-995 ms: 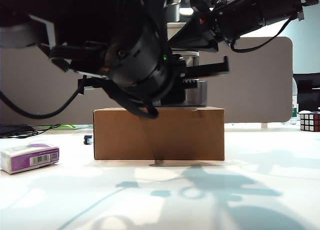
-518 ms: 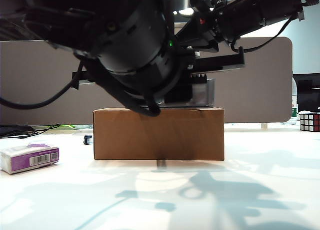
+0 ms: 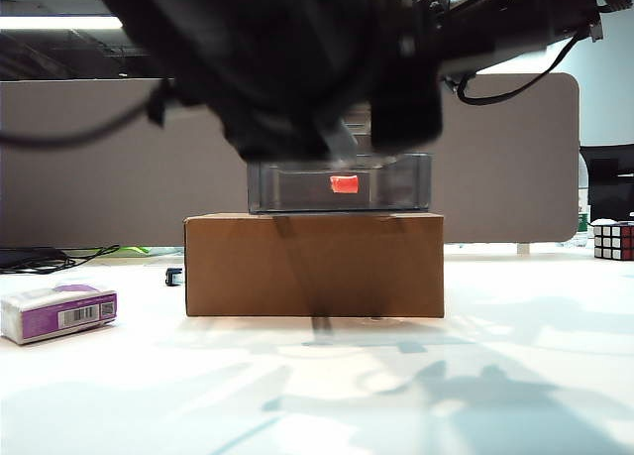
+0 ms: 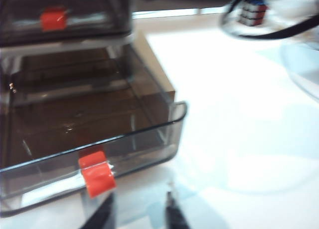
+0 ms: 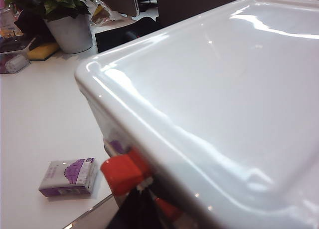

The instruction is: Open the third layer of the drawer on the table, pick up a pack of napkins on the table and put it in, and finally close the drawer.

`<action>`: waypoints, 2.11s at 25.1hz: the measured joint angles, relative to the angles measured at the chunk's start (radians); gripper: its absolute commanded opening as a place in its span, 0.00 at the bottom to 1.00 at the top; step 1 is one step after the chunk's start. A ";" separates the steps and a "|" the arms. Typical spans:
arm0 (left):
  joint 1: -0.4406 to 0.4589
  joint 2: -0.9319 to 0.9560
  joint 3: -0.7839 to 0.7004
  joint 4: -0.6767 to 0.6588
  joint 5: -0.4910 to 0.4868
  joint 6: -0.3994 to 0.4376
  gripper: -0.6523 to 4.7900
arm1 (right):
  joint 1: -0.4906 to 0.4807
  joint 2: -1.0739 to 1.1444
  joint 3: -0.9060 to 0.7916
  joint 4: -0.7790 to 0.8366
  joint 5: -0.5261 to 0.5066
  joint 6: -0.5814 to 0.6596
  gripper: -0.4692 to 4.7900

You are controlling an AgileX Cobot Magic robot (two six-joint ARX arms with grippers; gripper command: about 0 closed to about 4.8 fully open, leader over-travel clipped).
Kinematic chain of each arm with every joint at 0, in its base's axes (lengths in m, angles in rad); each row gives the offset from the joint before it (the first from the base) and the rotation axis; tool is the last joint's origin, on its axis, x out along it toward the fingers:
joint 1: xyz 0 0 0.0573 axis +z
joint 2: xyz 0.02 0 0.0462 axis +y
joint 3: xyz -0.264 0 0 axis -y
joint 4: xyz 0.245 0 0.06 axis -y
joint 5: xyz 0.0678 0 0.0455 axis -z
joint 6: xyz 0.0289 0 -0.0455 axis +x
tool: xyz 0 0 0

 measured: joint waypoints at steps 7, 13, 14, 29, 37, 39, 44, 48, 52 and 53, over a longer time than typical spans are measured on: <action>0.009 -0.347 0.000 -0.554 -0.038 -0.037 0.35 | 0.000 0.000 0.000 -0.022 -0.003 0.000 0.08; 0.317 -0.557 0.000 -0.878 0.085 -0.015 0.35 | 0.001 0.000 0.000 -0.052 -0.039 0.000 0.08; 0.380 -0.565 0.000 -0.875 0.144 0.005 0.35 | 0.001 0.000 0.000 -0.052 -0.041 0.000 0.08; 1.160 -0.293 0.000 -0.760 1.253 0.378 0.65 | 0.001 0.001 0.001 -0.053 -0.050 0.023 0.08; 1.167 -0.245 -0.001 -0.769 1.252 0.696 0.81 | 0.000 0.001 0.001 -0.059 -0.066 0.023 0.08; 1.164 -0.244 -0.001 -0.769 1.218 0.762 0.81 | 0.000 0.001 0.001 -0.070 -0.066 0.024 0.08; 1.164 -0.243 -0.001 -0.769 1.153 0.790 0.81 | 0.000 0.001 0.001 -0.076 -0.069 0.024 0.08; 1.165 -0.215 0.000 -0.765 1.145 0.792 0.81 | 0.000 0.001 0.001 -0.076 -0.069 0.024 0.08; 1.165 -0.122 0.000 -0.766 1.144 0.793 0.81 | 0.000 0.001 0.001 -0.083 -0.071 0.024 0.08; 1.165 -0.105 0.000 -0.761 1.150 0.792 0.81 | 0.000 0.001 0.001 -0.088 -0.072 0.024 0.08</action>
